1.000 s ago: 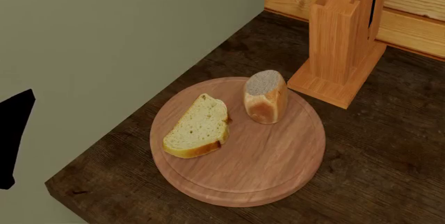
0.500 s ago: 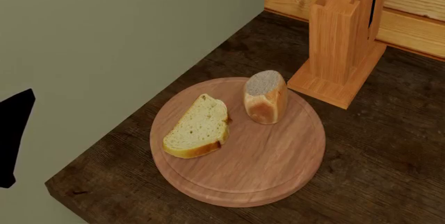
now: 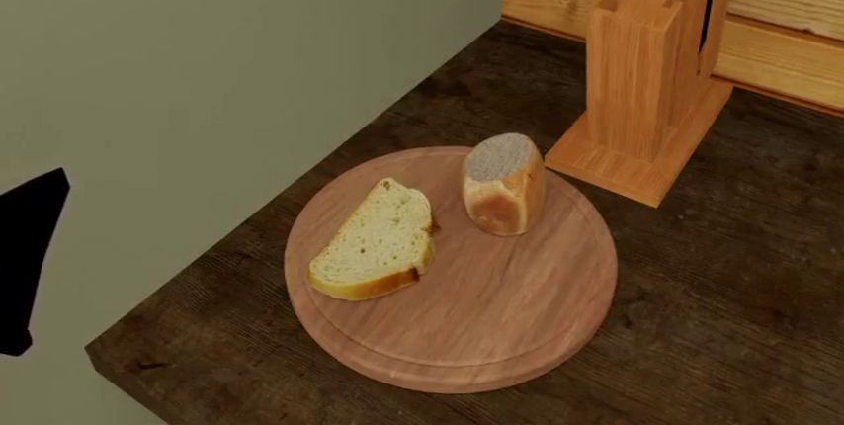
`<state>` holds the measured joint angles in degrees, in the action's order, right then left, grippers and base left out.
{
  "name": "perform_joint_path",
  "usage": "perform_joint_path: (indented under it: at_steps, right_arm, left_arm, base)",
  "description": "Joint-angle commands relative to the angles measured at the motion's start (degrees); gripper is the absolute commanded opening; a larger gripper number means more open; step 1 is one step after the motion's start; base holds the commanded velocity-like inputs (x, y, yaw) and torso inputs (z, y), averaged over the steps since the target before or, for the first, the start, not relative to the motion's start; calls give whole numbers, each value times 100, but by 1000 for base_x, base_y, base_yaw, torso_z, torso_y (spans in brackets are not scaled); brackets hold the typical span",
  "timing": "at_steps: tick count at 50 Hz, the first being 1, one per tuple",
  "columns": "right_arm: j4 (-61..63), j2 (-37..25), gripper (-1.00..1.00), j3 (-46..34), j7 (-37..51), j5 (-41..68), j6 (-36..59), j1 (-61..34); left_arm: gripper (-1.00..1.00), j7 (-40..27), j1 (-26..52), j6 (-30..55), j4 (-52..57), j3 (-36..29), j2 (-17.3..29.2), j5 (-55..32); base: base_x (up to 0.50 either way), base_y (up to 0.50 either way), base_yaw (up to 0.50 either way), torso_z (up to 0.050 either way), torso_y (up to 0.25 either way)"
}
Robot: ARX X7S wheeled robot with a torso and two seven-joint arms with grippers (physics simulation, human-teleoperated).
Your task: Place all breads on the cutting board.
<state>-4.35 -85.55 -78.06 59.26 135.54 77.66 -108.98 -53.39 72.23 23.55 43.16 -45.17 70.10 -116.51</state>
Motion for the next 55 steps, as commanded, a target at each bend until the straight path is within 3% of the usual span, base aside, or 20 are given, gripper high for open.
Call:
perform_joint_path:
  at_steps: [1,17,26,46,55]
  right_arm:
    - [-96,842,-100,226,261,446,81,-291]
    - [-107,1857,-100,309,-198,319,-183,-76]
    - [-946,2892,-100,404,-664,-177,-28,-223]
    - [-2183,4395,-100,545,-2478,-1975,-305,247]
    - [-3073,5306,-100,249,-3759,-3066,-490,275]
  left_arm:
    - [100,30,-30,-22,14,33,50,6]
    - [100,39,-93,-47,38,39,42,28]
    - [100,63,-136,-67,47,48,52,48]
    - [100,77,-200,-67,61,61,84,78]
    - [100,105,-248,-106,84,95,188,68]
  base:
    - [0,0,0,0,0]
    - [0,0,0,0,0]
    - [0,0,0,0,0]
    - [0,0,0,0,0]
    - [0,0,0,0,0]
